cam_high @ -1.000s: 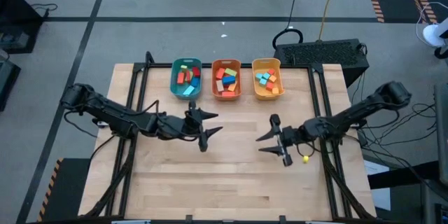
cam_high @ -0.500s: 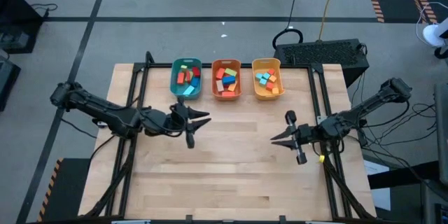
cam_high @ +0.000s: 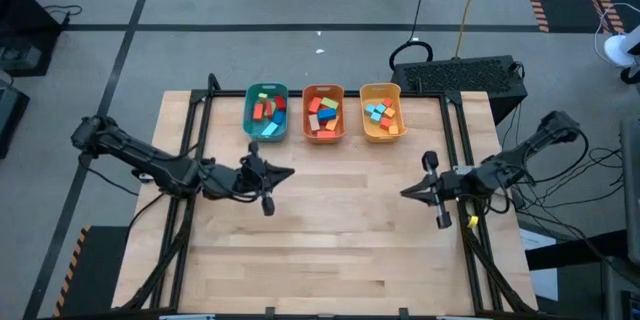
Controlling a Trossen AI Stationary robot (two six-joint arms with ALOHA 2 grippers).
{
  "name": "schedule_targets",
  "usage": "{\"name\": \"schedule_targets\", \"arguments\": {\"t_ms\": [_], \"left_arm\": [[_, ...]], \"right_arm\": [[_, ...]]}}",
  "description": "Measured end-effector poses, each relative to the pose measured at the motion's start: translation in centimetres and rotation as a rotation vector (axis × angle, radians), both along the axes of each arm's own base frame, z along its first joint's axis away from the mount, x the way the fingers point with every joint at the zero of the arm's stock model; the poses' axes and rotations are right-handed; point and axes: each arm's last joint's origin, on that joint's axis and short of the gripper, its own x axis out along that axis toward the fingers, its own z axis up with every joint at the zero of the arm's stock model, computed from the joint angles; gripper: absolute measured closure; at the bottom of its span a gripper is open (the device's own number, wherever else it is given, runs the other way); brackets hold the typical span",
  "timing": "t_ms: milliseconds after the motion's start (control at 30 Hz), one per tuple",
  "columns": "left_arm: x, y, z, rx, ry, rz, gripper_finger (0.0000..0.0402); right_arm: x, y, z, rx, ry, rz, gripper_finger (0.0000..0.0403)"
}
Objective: Sort blocks by size
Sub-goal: Return to Home Position
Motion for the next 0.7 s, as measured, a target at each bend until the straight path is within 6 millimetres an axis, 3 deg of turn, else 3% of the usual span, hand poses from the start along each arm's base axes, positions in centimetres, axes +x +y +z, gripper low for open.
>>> {"name": "schedule_targets", "arguments": {"t_ms": [267, 700], "left_arm": [[-0.8, 0.7, -2.9, -0.005, -0.012, 0.018, 0.0399], [-4.3, 2.0, -4.6, -0.077, -0.095, 0.032, 0.04]], "right_arm": [[-1.2, -0.7, -0.6, -0.016, 0.06, -0.089, 0.0403], [-1.7, -1.2, -0.4, -0.041, 0.046, -0.092, 0.0403]]}}
